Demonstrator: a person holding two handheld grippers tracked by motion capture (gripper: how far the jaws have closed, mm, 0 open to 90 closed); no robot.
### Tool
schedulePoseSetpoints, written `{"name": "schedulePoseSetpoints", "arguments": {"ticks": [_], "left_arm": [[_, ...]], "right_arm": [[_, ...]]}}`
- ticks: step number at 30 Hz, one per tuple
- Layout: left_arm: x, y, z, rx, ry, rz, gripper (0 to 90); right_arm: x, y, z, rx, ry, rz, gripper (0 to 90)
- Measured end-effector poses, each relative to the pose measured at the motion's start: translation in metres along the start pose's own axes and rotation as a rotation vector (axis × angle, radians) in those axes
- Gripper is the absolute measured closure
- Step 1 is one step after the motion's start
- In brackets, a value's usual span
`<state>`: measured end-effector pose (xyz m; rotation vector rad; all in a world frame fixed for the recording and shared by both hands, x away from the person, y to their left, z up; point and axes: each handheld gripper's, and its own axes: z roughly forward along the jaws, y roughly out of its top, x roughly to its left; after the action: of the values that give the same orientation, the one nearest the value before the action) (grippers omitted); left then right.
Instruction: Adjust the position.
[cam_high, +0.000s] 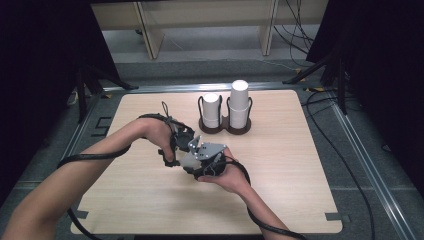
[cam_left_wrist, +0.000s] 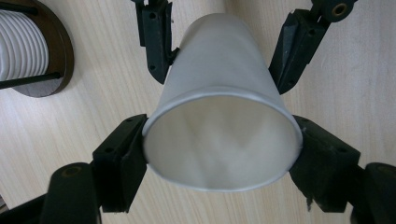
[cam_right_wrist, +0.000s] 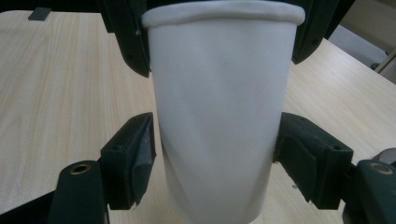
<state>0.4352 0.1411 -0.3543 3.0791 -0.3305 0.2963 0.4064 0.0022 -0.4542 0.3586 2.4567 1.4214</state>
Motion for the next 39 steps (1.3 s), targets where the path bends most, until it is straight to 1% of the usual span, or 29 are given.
{"name": "schedulePoseSetpoints", "arguments": {"ticks": [3, 4, 7, 8, 9, 11, 12, 14, 15, 16, 17, 18, 21, 22, 25, 26, 27, 28, 29, 30, 31, 32, 33, 34, 35, 36, 37, 38, 39], "left_arm": [[0.0, 0.0007, 0.0004, 0.004, -0.009, 0.002, 25.1], [-0.0006, 0.001, 0.0003, 0.003, -0.007, 0.0, 25.1], [-0.0013, 0.0029, 0.0004, 0.003, -0.019, -0.004, 25.1], [-0.0017, 0.0032, 0.0005, -0.001, -0.018, -0.007, 25.1], [0.0004, 0.0043, -0.0008, 0.001, 0.01, 0.033, 25.1], [0.0004, 0.0044, -0.0009, 0.002, 0.009, 0.035, 25.1], [0.0007, 0.0045, -0.001, 0.002, 0.009, 0.033, 25.1], [0.0008, 0.0047, -0.0007, 0.005, 0.011, 0.034, 25.1], [0.0007, 0.0049, -0.0005, 0.003, 0.01, 0.035, 25.2], [0.0007, 0.0049, -0.0005, 0.003, 0.01, 0.035, 25.1], [0.0005, 0.0051, -0.0005, 0.004, 0.011, 0.036, 25.1], [0.0003, 0.0056, -0.0008, 0.003, 0.011, 0.037, 25.2], [0.0, 0.0059, -0.001, 0.003, 0.01, 0.037, 25.1], [-0.0001, 0.006, -0.0009, 0.003, 0.007, 0.038, 25.1], [0.0002, 0.0063, -0.0003, 0.007, 0.008, 0.045, 25.1], [0.0009, 0.0066, -0.0008, 0.023, -0.001, 0.064, 25.1], [0.0006, 0.0068, -0.0005, 0.023, -0.002, 0.062, 25.1], [0.0006, 0.0068, -0.0005, 0.023, -0.002, 0.062, 25.1], [0.0002, 0.0072, -0.0004, 0.026, -0.003, 0.062, 25.2], [0.0, 0.0073, -0.0003, 0.023, -0.001, 0.06, 25.2], [-0.0011, 0.007, 0.0005, 0.006, 0.004, 0.039, 25.4], [-0.0011, 0.007, 0.0004, 0.003, 0.003, 0.038, 25.5], [-0.001, 0.0069, 0.0003, -0.003, 0.004, 0.037, 25.6], [-0.0008, 0.0068, 0.0003, -0.011, 0.007, 0.038, 25.8], [-0.0005, 0.0065, -0.0001, -0.015, 0.005, 0.041, 25.7], [-0.0018, 0.0055, 0.0001, -0.024, -0.006, 0.017, 25.5], [-0.0019, 0.0045, 0.0006, -0.041, 0.001, 0.015, 25.2], [-0.0018, 0.0035, 0.0006, -0.05, -0.003, 0.014, 24.7], [-0.002, 0.0022, 0.0008, -0.068, -0.001, 0.006, 24.2]], "right_arm": [[-0.0001, 0.0, 0.0003, -0.001, 0.0, 0.001, 29.6], [-0.0032, 0.0003, 0.0013, -0.011, -0.005, -0.049, 29.8], [-0.0021, -0.0003, 0.0026, -0.01, 0.0, -0.039, 29.8], [0.0006, -0.0007, 0.0021, 0.007, 0.017, -0.007, 29.9], [0.0007, -0.0009, 0.0022, 0.003, 0.014, -0.006, 30.1], [0.0008, -0.0012, 0.0022, 0.001, 0.013, -0.004, 30.3], [0.0, -0.0018, 0.0024, -0.006, 0.003, -0.018, 30.9], [-0.0004, -0.002, 0.0024, -0.009, -0.001, -0.02, 31.9], [-0.0012, -0.002, 0.0027, -0.011, -0.005, -0.033, 32.3], [-0.0034, -0.0025, 0.0022, 0.005, -0.009, -0.069, 32.3], [-0.0034, -0.0025, 0.0022, 0.005, -0.009, -0.069, 32.3], [-0.0029, -0.0022, 0.0037, -0.017, -0.021, -0.062, 32.0], [-0.0046, -0.0025, 0.0025, -0.013, -0.025, -0.077, 31.5], [-0.0017, -0.0017, 0.0036, -0.045, -0.018, -0.052, 31.1], [-0.0016, -0.0014, 0.0029, -0.049, -0.021, -0.057, 31.1], [-0.001, -0.0013, 0.003, -0.05, -0.018, -0.052, 31.7], [0.0015, -0.0007, 0.0042, -0.065, -0.009, -0.02, 32.1], [0.0016, -0.0011, 0.0048, -0.065, -0.005, -0.022, 32.3], [-0.0013, -0.0021, 0.0049, -0.046, -0.014, -0.07, 32.5], [-0.0013, -0.0023, 0.005, -0.046, -0.014, -0.071, 32.8], [-0.0011, -0.0026, 0.0052, -0.049, -0.018, -0.069, 33.0], [-0.0012, -0.0029, 0.005, -0.05, -0.015, -0.067, 33.3], [-0.0047, -0.0038, 0.0029, -0.027, -0.044, -0.097, 33.5], [-0.0024, -0.0038, 0.0037, -0.033, -0.031, -0.073, 33.8], [-0.0032, -0.0041, 0.002, -0.021, -0.021, -0.077, 34.1], [0.0009, -0.0045, 0.0016, -0.013, 0.007, -0.03, 34.1], [0.0016, -0.0045, 0.0012, -0.022, 0.005, -0.016, 34.2], [-0.0007, -0.0047, 0.0008, -0.036, -0.012, -0.042, 34.3], [-0.001, -0.0051, -0.0003, -0.038, -0.015, -0.049, 34.3]]}}
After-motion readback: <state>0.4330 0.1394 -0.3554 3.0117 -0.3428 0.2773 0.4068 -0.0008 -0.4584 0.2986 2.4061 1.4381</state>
